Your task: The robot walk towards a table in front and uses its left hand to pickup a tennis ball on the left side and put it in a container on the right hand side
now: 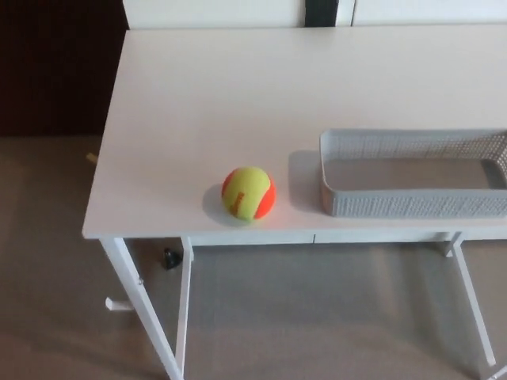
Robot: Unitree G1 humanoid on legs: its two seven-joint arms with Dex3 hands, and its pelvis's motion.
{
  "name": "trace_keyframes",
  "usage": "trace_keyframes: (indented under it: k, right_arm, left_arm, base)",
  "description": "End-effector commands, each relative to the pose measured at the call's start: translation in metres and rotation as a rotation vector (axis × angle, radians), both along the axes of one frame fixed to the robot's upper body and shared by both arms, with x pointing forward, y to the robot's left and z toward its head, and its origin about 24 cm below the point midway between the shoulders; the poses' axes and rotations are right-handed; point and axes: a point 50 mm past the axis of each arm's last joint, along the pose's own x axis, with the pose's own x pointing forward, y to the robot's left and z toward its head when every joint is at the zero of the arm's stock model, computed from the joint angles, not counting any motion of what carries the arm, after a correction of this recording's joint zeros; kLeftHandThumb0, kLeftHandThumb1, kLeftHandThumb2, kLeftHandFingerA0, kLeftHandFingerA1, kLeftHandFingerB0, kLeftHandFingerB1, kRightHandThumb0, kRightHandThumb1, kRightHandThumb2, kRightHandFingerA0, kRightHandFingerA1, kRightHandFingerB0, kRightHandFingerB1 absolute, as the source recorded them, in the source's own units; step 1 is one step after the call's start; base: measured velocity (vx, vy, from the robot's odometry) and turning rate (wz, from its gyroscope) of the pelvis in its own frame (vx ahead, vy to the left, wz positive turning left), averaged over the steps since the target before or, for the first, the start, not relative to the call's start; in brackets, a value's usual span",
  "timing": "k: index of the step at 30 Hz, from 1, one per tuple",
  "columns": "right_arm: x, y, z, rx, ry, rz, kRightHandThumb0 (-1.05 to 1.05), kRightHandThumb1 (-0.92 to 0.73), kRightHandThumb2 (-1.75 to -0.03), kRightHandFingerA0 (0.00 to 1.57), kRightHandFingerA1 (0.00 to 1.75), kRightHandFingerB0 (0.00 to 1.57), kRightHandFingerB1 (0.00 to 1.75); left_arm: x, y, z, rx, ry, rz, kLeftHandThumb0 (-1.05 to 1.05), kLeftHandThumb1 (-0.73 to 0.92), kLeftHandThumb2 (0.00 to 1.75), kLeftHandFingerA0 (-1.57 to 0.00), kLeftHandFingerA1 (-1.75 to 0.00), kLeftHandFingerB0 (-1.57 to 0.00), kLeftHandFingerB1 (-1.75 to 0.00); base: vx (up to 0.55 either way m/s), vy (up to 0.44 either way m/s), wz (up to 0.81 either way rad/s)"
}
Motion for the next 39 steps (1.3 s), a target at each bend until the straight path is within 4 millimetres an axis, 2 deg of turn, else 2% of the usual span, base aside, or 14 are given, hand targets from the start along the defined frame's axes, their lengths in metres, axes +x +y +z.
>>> trace_keyframes:
  k: [1, 6, 13, 14, 15, 16, 27, 28, 29, 30, 39]
  right_arm:
    - [0.0004, -0.0016, 0.0004, -0.012, 0.01, 0.02, -0.51, -0.57, -0.58, 0.8, 0.45, 0.62, 0.41]
    - [0.0008, -0.0016, 0.0002, -0.015, 0.012, 0.018, -0.51, -0.57, -0.57, 0.81, 0.45, 0.62, 0.41]
    - [0.0018, -0.0015, 0.0004, -0.016, 0.009, 0.019, -0.5, -0.57, -0.58, 0.8, 0.45, 0.63, 0.42]
    - [0.0018, -0.0015, 0.0003, -0.017, 0.012, 0.019, -0.51, -0.57, -0.58, 0.8, 0.46, 0.63, 0.41]
    - [0.0019, -0.0016, 0.0001, -0.017, 0.015, 0.02, -0.51, -0.57, -0.58, 0.8, 0.46, 0.63, 0.41]
    - [0.0019, -0.0016, 0.0001, -0.017, 0.014, 0.021, -0.51, -0.57, -0.57, 0.81, 0.46, 0.63, 0.41]
    - [0.0051, -0.0003, -0.0002, -0.012, 0.011, 0.014, -0.51, -0.57, -0.59, 0.84, 0.47, 0.65, 0.42]
    - [0.0049, -0.0004, -0.0001, -0.011, 0.01, 0.016, -0.51, -0.57, -0.58, 0.83, 0.46, 0.64, 0.42]
    - [0.0048, -0.0004, 0.0, -0.009, 0.008, 0.018, -0.51, -0.57, -0.58, 0.83, 0.46, 0.64, 0.42]
    - [0.0046, -0.0006, 0.0001, -0.01, 0.008, 0.018, -0.51, -0.57, -0.58, 0.83, 0.46, 0.64, 0.42]
    - [0.0067, -0.0002, 0.0003, -0.014, 0.004, 0.01, -0.5, -0.57, -0.58, 0.84, 0.46, 0.65, 0.42]
  left_arm:
    - [0.0024, 0.0044, 0.0021, 0.025, -0.004, -0.006, -0.49, 0.46, 0.76, -0.58, -0.57, -0.33, -0.47]
    - [0.0033, 0.0047, 0.0015, 0.02, -0.002, -0.007, -0.5, 0.46, 0.77, -0.59, -0.58, -0.33, -0.47]
    - [0.0041, 0.0044, 0.0014, 0.022, -0.001, -0.015, -0.51, 0.47, 0.77, -0.56, -0.56, -0.31, -0.47]
    - [0.0039, 0.0042, 0.0013, 0.016, -0.002, -0.008, -0.43, 0.56, 0.57, -0.63, -0.45, -0.38, -0.36]
    - [0.0036, 0.0039, 0.0013, 0.008, -0.003, 0.002, -0.43, 0.56, 0.57, -0.63, -0.45, -0.38, -0.36]
    - [0.0037, 0.0037, 0.0016, 0.014, -0.003, -0.002, -0.5, 0.47, 0.77, -0.57, -0.56, -0.33, -0.47]
    - [0.0066, 0.0034, 0.003, 0.024, -0.016, -0.022, -0.5, 0.47, 0.77, -0.59, -0.58, -0.32, -0.47]
    - [0.0067, 0.0037, 0.0023, 0.02, -0.015, -0.016, -0.42, 0.57, 0.56, -0.67, -0.48, -0.38, -0.37]
    - [0.0069, 0.0041, 0.0014, 0.014, -0.013, -0.009, -0.42, 0.57, 0.56, -0.67, -0.48, -0.38, -0.37]
    - [0.0069, 0.0039, 0.0013, 0.02, -0.011, -0.01, -0.49, 0.47, 0.77, -0.59, -0.58, -0.33, -0.47]
    - [0.0094, 0.005, 0.0022, 0.035, -0.011, -0.017, -0.5, 0.47, 0.77, -0.6, -0.57, -0.33, -0.47]
  base:
    - [0.16, 0.364, 0.53]
    - [0.13, 0.231, -0.07]
    - [0.1, -0.013, 0.05]
    - [0.04, -0.113, 0.09]
    - [-0.07, -0.149, -0.02]
    - [0.03, -0.165, 0.13]
    - [0.07, -0.081, -0.06]
    - [0.0, 0.0, 0.0]
    - [-0.02, 0.085, -0.04]
    - [0.02, 0.142, -0.03]
    - [0.07, 0.122, 0.09]
